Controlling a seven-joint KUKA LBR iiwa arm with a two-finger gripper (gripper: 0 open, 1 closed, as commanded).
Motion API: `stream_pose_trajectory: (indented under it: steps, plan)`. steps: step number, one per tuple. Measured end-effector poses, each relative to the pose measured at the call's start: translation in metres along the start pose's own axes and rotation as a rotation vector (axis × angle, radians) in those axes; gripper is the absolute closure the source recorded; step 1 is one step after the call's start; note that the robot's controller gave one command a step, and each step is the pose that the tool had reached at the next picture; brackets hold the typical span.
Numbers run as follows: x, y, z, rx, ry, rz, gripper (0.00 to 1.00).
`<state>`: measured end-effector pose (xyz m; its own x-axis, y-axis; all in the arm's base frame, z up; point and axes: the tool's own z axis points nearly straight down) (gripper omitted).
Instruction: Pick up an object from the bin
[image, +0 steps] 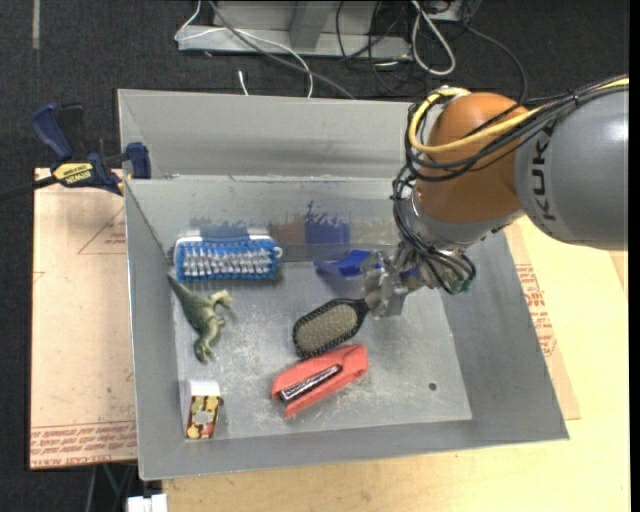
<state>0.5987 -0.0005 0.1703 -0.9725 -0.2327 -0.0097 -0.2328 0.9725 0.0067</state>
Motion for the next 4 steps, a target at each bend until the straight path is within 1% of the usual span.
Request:
stream_pose_trajectory:
  steps: [1, 2, 3, 4]
  plan:
    - [0.000, 0.000, 0.000, 0.000, 0.000, 0.000, 1.00]
    - [0.021, 0.018, -0.035, -0.001, -0.002, -0.127, 1.00]
    - [0.021, 0.018, -0.035, -0.001, -0.002, -0.127, 1.00]
    - [0.019, 0.020, -0.011, -0.002, -0.003, -0.051, 1.00]
